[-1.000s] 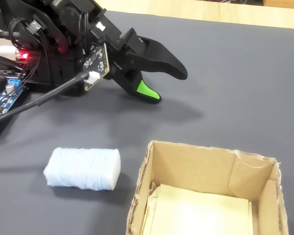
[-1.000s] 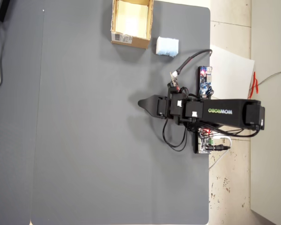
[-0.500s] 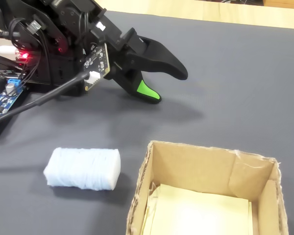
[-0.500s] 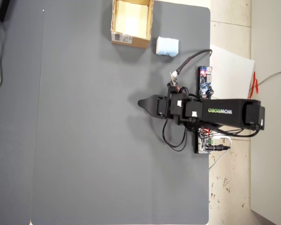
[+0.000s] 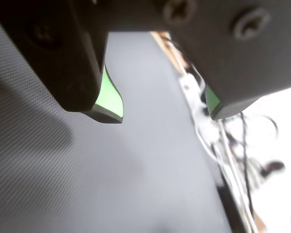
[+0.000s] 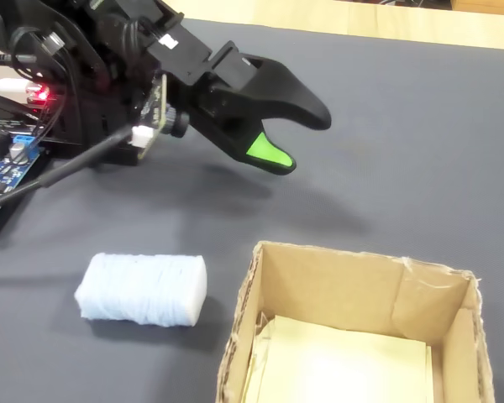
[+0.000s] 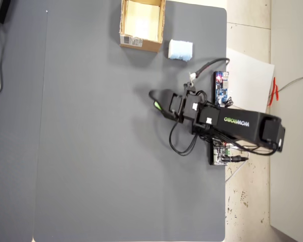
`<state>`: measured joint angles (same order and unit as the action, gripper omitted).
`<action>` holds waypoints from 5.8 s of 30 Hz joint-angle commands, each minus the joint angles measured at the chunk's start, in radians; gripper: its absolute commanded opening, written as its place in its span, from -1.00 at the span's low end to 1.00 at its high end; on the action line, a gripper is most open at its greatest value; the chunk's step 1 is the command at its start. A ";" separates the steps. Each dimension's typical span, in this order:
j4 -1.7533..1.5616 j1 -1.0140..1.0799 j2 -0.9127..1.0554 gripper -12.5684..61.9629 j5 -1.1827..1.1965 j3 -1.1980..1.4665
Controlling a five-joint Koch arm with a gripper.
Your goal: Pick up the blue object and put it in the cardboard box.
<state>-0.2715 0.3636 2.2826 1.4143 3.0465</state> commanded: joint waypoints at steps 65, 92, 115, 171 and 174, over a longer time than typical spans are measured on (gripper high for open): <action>0.911 0.876 -0.680 0.17 -0.104 -0.902; 0.509 0.841 -0.509 -0.21 0.021 -0.752; 0.239 0.664 -0.425 -0.21 0.075 -0.960; 0.225 -0.166 -0.028 0.21 0.143 -0.388; 0.225 -0.198 0.015 0.21 0.143 -0.319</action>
<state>0.0552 0.1779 2.2672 1.5248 2.7535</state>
